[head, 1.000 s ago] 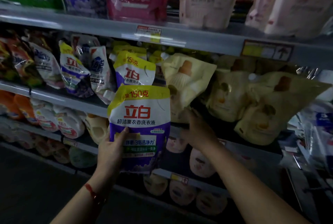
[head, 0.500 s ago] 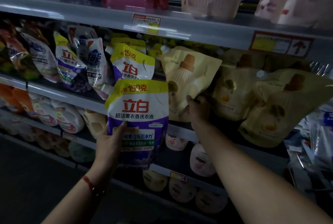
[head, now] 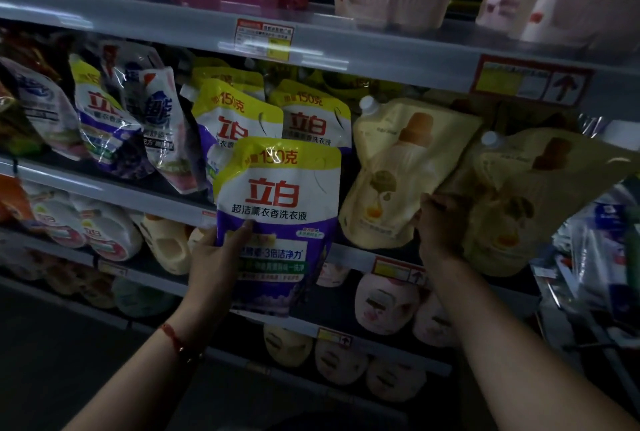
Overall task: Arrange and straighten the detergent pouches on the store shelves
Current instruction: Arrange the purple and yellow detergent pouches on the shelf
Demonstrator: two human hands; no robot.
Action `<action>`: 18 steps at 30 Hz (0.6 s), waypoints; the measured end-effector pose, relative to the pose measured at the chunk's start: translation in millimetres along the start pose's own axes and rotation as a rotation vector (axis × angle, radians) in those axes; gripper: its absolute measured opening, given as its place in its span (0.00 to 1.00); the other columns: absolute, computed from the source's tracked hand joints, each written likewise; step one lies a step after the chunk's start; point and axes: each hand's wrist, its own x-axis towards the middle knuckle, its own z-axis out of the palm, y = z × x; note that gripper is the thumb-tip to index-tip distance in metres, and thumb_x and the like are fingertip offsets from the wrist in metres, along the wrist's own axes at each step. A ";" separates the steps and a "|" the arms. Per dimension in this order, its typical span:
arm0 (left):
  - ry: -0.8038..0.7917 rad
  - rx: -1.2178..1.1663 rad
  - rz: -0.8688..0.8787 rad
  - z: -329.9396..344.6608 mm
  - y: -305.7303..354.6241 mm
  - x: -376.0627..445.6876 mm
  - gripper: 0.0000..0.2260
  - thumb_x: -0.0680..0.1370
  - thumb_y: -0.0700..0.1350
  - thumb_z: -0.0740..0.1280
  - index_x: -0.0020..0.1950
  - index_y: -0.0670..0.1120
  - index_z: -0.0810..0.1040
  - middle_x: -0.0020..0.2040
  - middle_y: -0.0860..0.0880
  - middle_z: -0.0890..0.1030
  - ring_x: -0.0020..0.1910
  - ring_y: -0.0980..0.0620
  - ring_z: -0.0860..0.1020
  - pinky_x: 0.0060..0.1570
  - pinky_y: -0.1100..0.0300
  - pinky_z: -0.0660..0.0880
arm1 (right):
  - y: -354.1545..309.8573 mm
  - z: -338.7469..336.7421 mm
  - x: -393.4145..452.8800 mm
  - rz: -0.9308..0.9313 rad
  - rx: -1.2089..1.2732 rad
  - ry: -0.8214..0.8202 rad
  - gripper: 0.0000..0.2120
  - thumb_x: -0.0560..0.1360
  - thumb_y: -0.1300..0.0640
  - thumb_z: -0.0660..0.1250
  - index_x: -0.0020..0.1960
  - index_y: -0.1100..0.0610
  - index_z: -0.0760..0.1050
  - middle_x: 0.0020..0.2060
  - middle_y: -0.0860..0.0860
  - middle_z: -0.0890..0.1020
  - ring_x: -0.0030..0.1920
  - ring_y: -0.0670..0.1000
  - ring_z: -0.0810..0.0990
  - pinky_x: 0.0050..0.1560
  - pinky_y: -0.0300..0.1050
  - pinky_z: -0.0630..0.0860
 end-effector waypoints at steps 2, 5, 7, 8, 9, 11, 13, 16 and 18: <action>-0.021 -0.003 -0.002 4.5 0.3 2.0 0.08 0.79 0.48 0.68 0.57 0.49 0.80 0.49 0.47 0.87 0.46 0.47 0.86 0.44 0.47 0.81 | -6.4 -20.0 -2.9 0.015 0.053 0.052 0.05 0.66 0.44 0.68 0.39 0.44 0.76 0.44 0.54 0.81 0.47 0.60 0.82 0.51 0.63 0.80; -0.039 -0.032 -0.033 9.8 1.5 5.3 0.07 0.79 0.49 0.68 0.56 0.50 0.80 0.48 0.47 0.87 0.46 0.45 0.86 0.44 0.47 0.81 | -20.8 -39.4 -15.5 0.027 0.109 0.091 0.04 0.68 0.48 0.70 0.37 0.46 0.77 0.46 0.56 0.83 0.47 0.58 0.82 0.49 0.59 0.81; -0.046 -0.047 -0.046 14.1 2.9 7.5 0.09 0.80 0.49 0.67 0.57 0.47 0.80 0.48 0.45 0.87 0.47 0.43 0.86 0.44 0.46 0.81 | -26.5 -42.3 -19.8 0.059 0.179 0.078 0.05 0.73 0.56 0.69 0.39 0.50 0.77 0.49 0.59 0.81 0.49 0.57 0.81 0.44 0.51 0.80; -0.048 -0.056 -0.046 16.2 3.9 8.3 0.10 0.80 0.49 0.67 0.58 0.46 0.80 0.49 0.44 0.87 0.47 0.42 0.86 0.46 0.45 0.81 | -29.4 -42.5 -21.9 0.067 0.204 0.076 0.04 0.75 0.59 0.68 0.41 0.55 0.77 0.49 0.58 0.80 0.49 0.56 0.80 0.44 0.49 0.79; -0.048 -0.061 -0.045 18.5 4.5 9.4 0.10 0.80 0.49 0.67 0.57 0.46 0.80 0.49 0.44 0.87 0.48 0.42 0.85 0.49 0.42 0.81 | -36.1 -43.5 -28.7 0.059 0.184 0.095 0.03 0.76 0.61 0.67 0.44 0.57 0.75 0.50 0.57 0.78 0.50 0.54 0.78 0.45 0.48 0.77; -0.045 -0.069 -0.054 22.3 5.2 10.6 0.09 0.80 0.49 0.67 0.56 0.47 0.81 0.50 0.44 0.86 0.49 0.42 0.85 0.53 0.40 0.80 | -48.4 -44.4 -51.4 -0.014 0.080 0.142 0.04 0.77 0.59 0.67 0.50 0.56 0.74 0.50 0.52 0.76 0.50 0.51 0.75 0.49 0.48 0.74; -0.063 -0.090 -0.077 25.6 6.6 11.5 0.07 0.80 0.48 0.67 0.55 0.48 0.82 0.50 0.45 0.86 0.50 0.42 0.85 0.54 0.40 0.80 | -59.7 -41.8 -87.5 -0.120 0.089 0.068 0.05 0.77 0.57 0.68 0.52 0.55 0.74 0.47 0.48 0.77 0.49 0.50 0.76 0.48 0.43 0.73; -0.113 -0.122 -0.088 32.4 10.8 13.2 0.07 0.80 0.46 0.67 0.54 0.46 0.82 0.50 0.43 0.86 0.50 0.42 0.85 0.53 0.42 0.80 | -71.8 -22.2 -136.3 -0.103 0.063 -0.368 0.08 0.77 0.51 0.69 0.55 0.51 0.77 0.46 0.44 0.83 0.47 0.44 0.82 0.45 0.40 0.76; -0.142 -0.122 -0.070 37.8 13.8 16.2 0.07 0.81 0.45 0.66 0.55 0.45 0.82 0.50 0.42 0.86 0.49 0.42 0.85 0.49 0.46 0.81 | -76.1 -5.5 -145.3 -0.040 0.059 -0.515 0.10 0.76 0.48 0.69 0.56 0.47 0.79 0.47 0.44 0.86 0.47 0.44 0.84 0.48 0.44 0.79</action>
